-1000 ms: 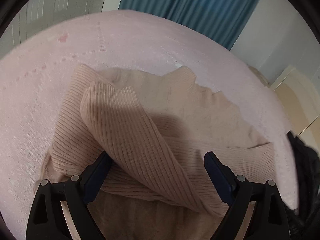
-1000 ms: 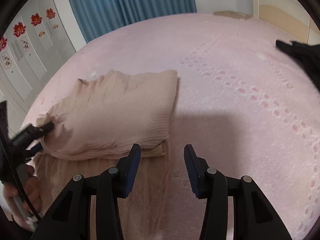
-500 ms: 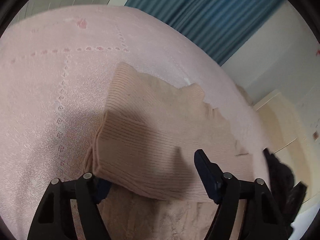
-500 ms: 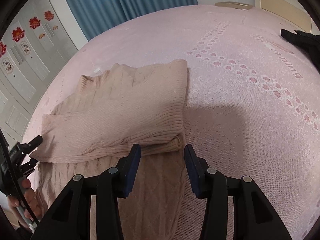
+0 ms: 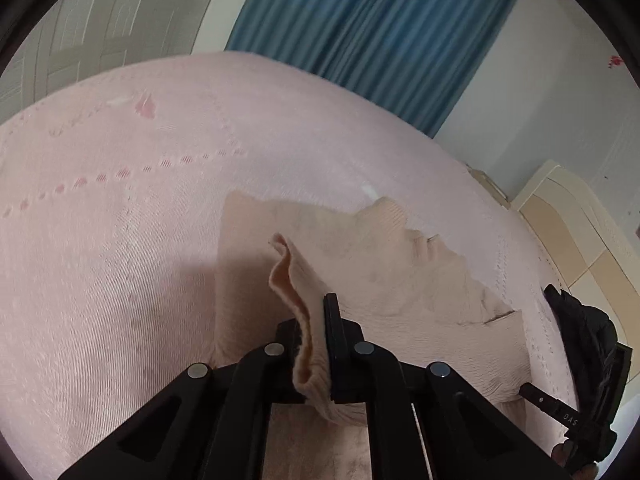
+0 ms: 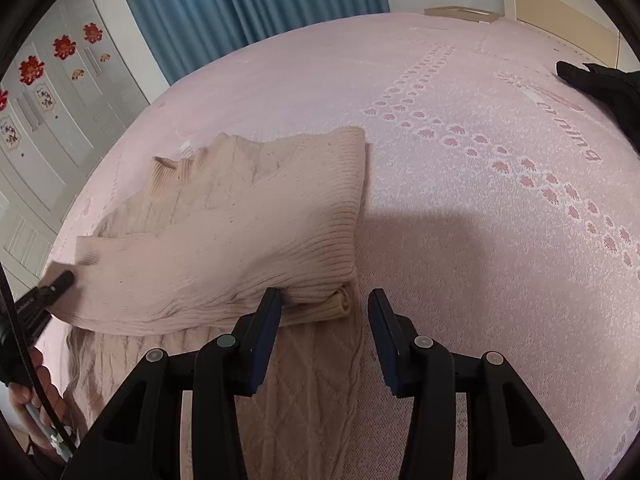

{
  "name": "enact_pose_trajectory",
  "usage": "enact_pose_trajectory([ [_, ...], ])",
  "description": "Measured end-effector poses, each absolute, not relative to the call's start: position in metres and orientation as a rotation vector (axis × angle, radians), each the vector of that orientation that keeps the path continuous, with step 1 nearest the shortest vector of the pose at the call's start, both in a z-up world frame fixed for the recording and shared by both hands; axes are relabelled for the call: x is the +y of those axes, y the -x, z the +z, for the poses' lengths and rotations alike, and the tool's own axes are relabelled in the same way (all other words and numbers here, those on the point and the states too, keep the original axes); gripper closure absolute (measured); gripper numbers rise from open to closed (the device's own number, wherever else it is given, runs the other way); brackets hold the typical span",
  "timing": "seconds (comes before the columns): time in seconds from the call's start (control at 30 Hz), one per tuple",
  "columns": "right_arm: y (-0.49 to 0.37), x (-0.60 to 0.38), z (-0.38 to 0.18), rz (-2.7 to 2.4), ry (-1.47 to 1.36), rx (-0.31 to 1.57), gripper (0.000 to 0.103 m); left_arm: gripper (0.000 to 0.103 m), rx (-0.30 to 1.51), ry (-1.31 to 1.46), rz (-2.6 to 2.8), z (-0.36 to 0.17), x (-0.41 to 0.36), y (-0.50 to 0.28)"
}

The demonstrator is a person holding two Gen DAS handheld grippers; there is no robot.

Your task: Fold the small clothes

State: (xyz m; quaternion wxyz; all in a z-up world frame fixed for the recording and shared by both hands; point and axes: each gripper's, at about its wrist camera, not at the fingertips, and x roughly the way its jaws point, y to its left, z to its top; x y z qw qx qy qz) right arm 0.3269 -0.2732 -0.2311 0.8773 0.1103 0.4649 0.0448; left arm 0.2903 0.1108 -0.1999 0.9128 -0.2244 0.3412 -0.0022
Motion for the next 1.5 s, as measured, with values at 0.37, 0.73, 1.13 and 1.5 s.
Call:
enact_pose_trajectory([
  [0.37, -0.327, -0.286, -0.213, 0.138, -0.323, 0.829, 0.058, 0.097, 0.6, 0.377, 0.068, -0.178, 0.097, -0.322],
  [0.73, -0.344, -0.275, -0.238, 0.031, -0.233, 0.955, 0.053, 0.093, 0.807, 0.38, 0.127, -0.214, 0.105, -0.318],
  [1.13, -0.313, -0.282, -0.219, 0.045, -0.215, 0.894, 0.052, 0.043, 0.75, 0.293, 0.168, -0.203, 0.102, -0.271],
  [1.5, -0.266, -0.29, -0.197, 0.07, -0.231, 0.812, 0.056, 0.043, 0.664, 0.338, 0.207, -0.189, 0.11, -0.189],
])
